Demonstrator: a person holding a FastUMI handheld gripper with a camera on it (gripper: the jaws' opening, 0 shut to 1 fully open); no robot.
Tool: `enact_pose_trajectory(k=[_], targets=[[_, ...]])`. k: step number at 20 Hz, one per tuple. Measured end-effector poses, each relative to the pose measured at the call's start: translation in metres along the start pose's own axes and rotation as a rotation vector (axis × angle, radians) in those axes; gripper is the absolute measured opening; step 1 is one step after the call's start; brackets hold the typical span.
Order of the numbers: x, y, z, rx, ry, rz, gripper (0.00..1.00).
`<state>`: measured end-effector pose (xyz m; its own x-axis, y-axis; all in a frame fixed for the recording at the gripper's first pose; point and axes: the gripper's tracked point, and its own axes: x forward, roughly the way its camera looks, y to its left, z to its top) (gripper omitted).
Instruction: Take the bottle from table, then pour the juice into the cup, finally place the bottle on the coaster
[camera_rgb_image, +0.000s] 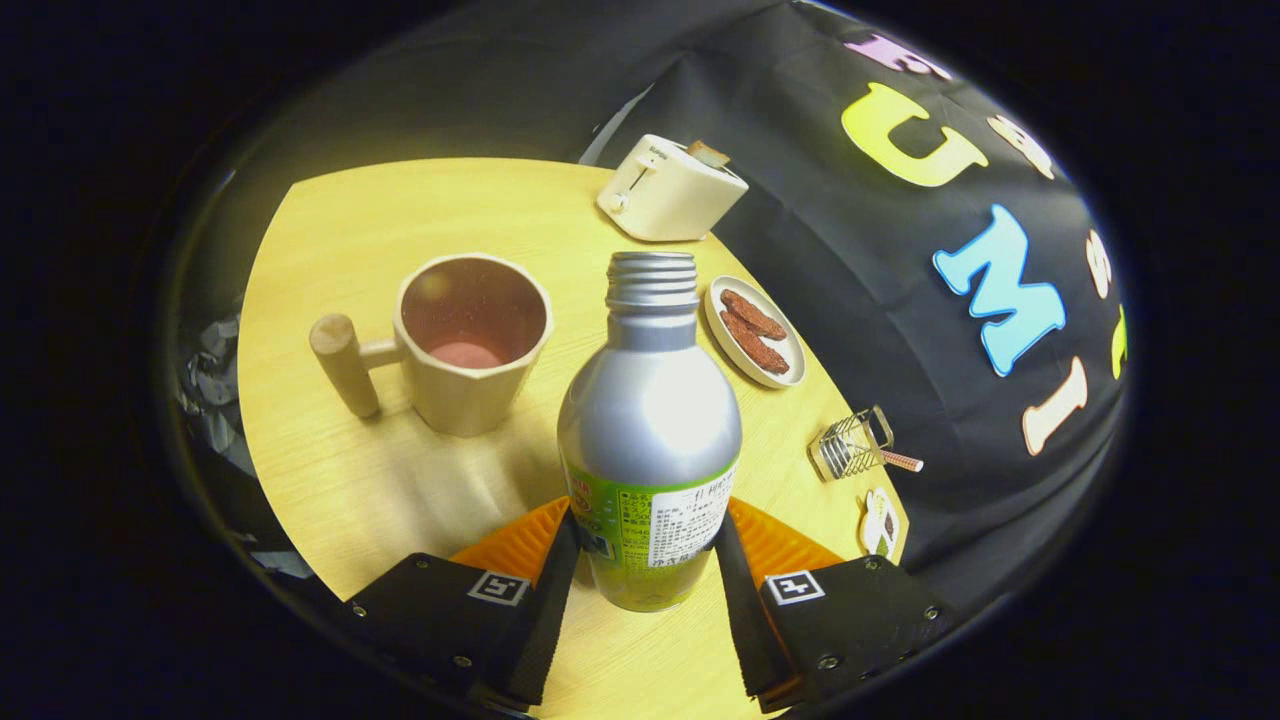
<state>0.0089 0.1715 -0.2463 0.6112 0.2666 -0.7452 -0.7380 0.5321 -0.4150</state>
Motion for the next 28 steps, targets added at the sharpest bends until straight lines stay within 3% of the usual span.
enact_pose_trajectory(k=[14, 20, 28], targets=[[0.028, -0.044, 0.049, 0.371, -0.227, 0.023, 0.71], [0.047, -0.068, 0.074, 0.419, -0.338, -0.025, 0.71], [0.093, -0.095, 0.079, 0.480, -0.354, -0.069, 0.73]])
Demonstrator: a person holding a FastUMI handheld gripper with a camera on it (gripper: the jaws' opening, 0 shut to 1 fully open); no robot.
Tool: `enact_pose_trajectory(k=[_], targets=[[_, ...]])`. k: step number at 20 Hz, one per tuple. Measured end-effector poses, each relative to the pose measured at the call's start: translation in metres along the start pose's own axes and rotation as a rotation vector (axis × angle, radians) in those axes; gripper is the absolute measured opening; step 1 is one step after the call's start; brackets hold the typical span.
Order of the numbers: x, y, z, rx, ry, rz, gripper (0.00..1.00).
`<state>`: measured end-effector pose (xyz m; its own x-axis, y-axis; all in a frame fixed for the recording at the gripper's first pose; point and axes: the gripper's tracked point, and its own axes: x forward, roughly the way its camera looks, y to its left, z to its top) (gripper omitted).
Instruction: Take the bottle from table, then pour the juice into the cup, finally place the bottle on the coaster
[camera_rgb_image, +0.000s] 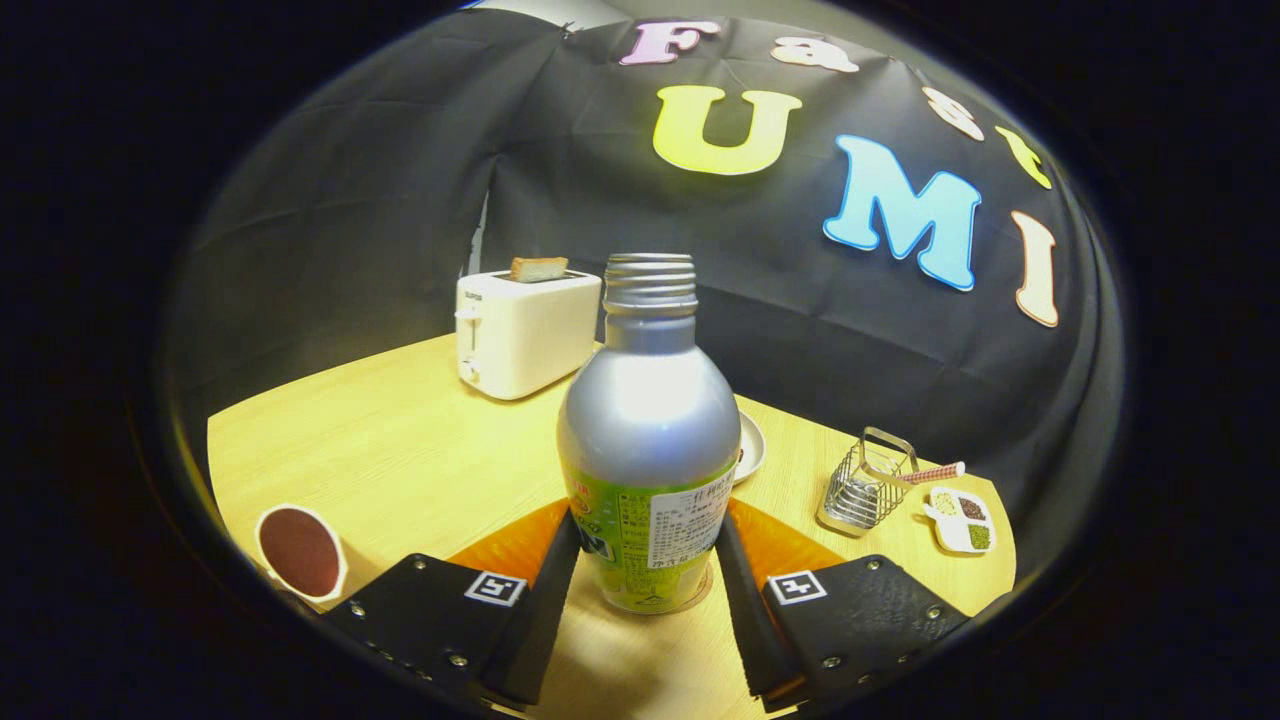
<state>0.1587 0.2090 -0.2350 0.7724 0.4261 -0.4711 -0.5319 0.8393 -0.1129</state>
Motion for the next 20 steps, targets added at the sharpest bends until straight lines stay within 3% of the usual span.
enact_pose_trajectory(k=[10, 20], targets=[[0.035, -0.009, -0.007, 0.091, -0.002, -0.018, 0.76], [0.038, -0.012, -0.022, 0.122, 0.042, -0.033, 0.79]])
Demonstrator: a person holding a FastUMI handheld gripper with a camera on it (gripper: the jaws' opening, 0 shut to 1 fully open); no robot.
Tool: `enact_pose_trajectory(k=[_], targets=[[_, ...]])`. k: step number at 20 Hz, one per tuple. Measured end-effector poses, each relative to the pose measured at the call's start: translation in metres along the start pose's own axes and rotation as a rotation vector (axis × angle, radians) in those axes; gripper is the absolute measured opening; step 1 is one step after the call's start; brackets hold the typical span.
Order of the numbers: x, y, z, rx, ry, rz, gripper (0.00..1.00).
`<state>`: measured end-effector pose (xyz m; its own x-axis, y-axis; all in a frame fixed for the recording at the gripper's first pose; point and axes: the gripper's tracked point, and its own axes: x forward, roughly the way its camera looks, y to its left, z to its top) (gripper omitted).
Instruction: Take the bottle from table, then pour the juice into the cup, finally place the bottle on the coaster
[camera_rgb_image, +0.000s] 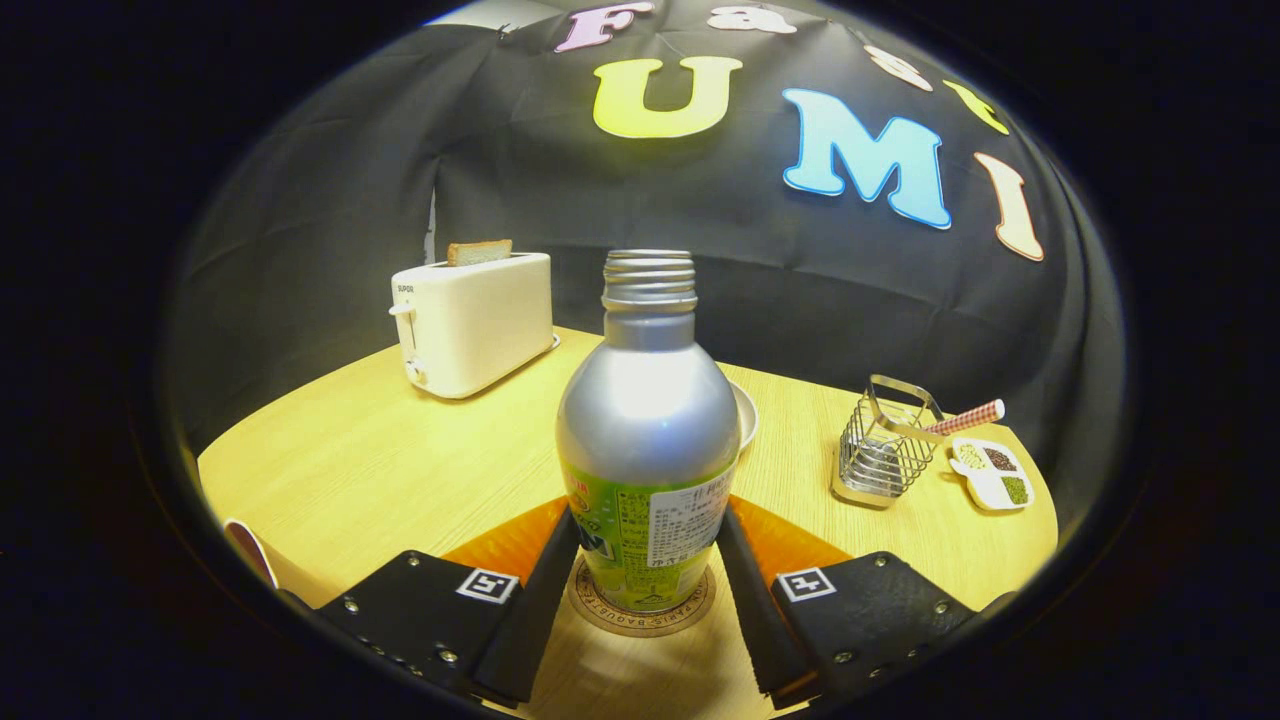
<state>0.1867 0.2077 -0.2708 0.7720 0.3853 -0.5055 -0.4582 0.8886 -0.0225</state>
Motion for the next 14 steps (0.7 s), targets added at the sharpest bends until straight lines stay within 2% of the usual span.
enact_pose_trajectory(k=[6, 8, 14], targets=[[-0.002, 0.006, 0.000, 0.009, -0.006, 0.016, 0.80], [-0.004, 0.008, -0.005, 0.015, 0.009, 0.022, 0.99], [-0.013, 0.008, 0.005, 0.045, -0.006, 0.014, 1.00]])
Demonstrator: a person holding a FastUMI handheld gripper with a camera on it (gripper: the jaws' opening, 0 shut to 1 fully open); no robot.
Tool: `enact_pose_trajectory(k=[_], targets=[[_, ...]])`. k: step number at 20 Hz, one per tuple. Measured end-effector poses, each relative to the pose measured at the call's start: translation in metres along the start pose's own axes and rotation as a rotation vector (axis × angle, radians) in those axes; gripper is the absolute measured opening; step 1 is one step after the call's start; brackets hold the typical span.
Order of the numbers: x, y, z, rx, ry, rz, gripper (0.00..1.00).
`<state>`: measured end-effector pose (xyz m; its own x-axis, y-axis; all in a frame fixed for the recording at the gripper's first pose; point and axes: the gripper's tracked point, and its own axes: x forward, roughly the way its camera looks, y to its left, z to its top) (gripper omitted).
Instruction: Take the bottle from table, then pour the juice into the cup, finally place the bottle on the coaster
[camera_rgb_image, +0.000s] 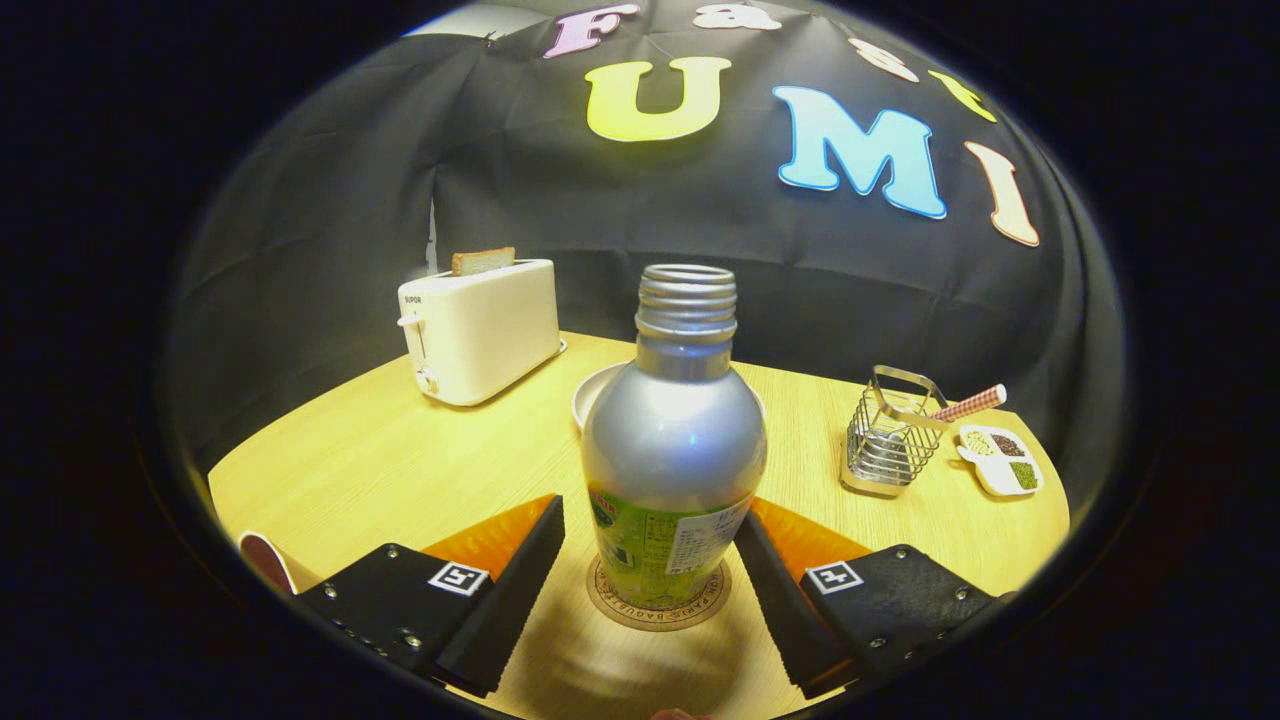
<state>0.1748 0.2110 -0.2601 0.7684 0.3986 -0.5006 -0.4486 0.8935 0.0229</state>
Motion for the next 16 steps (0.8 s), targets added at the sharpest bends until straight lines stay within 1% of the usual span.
enact_pose_trajectory(k=[4, 8, 13, 16], targets=[[-0.013, -0.004, 0.010, 0.017, -0.017, -0.016, 1.00], [-0.037, -0.005, 0.022, 0.042, -0.041, -0.032, 1.00], [-0.082, -0.011, 0.050, 0.045, -0.109, -0.069, 0.99], [-0.116, -0.014, 0.071, 0.079, -0.152, -0.081, 0.99]])
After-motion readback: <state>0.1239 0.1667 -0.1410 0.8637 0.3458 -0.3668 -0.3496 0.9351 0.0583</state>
